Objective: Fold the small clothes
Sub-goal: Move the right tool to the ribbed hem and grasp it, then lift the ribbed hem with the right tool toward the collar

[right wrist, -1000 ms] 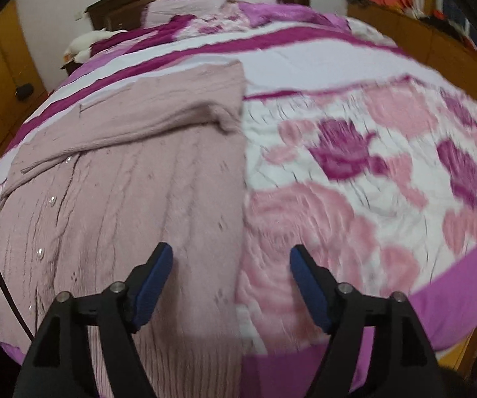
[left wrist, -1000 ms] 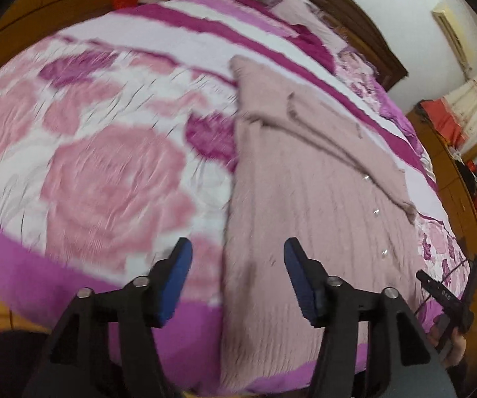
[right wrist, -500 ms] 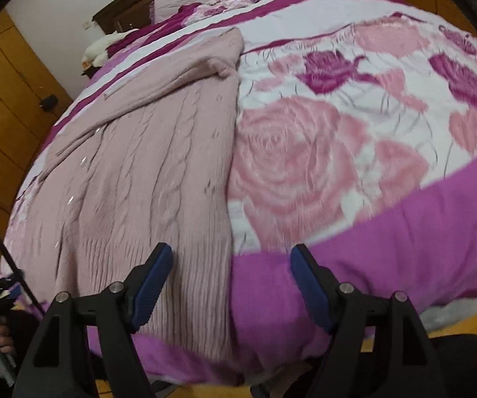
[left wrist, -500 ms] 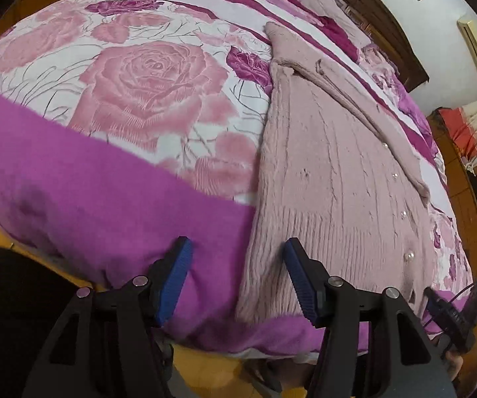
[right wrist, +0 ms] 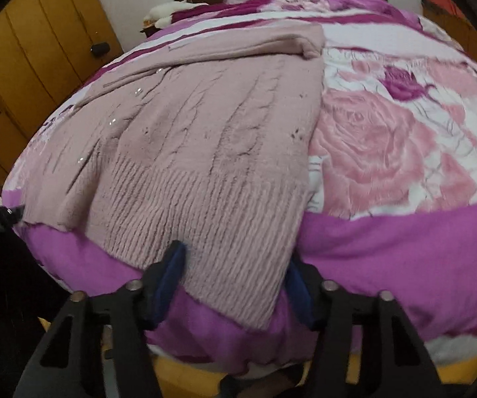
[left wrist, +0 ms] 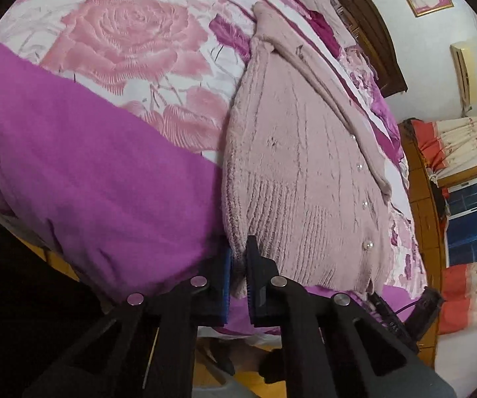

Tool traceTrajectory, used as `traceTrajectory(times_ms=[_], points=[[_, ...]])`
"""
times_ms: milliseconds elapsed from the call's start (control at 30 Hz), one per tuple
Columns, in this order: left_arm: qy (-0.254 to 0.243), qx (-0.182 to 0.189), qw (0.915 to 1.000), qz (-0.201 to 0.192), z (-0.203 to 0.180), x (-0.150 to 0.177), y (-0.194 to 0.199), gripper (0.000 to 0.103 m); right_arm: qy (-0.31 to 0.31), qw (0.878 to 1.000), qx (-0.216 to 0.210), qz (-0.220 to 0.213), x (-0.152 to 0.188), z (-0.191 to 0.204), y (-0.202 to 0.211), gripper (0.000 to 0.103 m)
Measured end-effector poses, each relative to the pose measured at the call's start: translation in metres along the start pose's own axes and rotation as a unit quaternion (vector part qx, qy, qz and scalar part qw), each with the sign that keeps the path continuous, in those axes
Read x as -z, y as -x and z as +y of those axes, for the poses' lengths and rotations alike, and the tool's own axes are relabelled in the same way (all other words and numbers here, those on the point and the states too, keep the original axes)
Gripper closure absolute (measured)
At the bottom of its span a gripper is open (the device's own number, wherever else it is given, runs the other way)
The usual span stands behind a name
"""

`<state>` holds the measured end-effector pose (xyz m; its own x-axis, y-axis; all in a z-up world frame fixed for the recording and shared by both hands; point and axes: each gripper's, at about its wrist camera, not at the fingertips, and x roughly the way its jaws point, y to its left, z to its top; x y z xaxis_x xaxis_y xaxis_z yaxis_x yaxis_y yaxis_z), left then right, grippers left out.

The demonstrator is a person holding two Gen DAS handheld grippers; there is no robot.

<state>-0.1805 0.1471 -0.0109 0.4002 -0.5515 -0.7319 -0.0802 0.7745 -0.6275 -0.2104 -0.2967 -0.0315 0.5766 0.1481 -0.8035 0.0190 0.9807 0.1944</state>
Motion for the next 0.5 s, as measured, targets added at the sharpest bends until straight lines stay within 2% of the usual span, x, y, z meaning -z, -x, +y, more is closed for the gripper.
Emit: traceTrajectory(times_ms=[67, 100, 200, 300, 400, 500], points=[[-0.031, -0.017, 0.9992, -0.018, -0.008, 0.0, 0.007, 0.103, -0.023, 1.0, -0.01, -0.008, 0.001, -0.008, 0.008, 0.086], [-0.039, -0.014, 0.9988, -0.024, -0.012, 0.002, 0.011, 0.103, -0.025, 1.0, -0.01, -0.014, 0.0, -0.009, 0.011, 0.092], [-0.053, 0.0, 0.9976, -0.045, -0.019, 0.002, 0.02, 0.103, -0.001, 0.999, 0.0, -0.041, 0.001, 0.001, 0.025, 0.095], [-0.037, 0.015, 0.9978, -0.054, -0.012, 0.001, 0.03, 0.103, 0.01, 0.998, 0.004, -0.064, 0.001, 0.008, 0.04, 0.095], [-0.02, 0.029, 0.9976, -0.06, -0.003, 0.004, 0.039, 0.103, -0.017, 0.996, 0.003, -0.09, 0.001, 0.002, 0.061, 0.095], [-0.014, 0.039, 0.9971, -0.065, -0.002, 0.005, 0.041, 0.103, -0.052, 0.993, -0.022, -0.107, 0.007, -0.004, 0.078, 0.095]])
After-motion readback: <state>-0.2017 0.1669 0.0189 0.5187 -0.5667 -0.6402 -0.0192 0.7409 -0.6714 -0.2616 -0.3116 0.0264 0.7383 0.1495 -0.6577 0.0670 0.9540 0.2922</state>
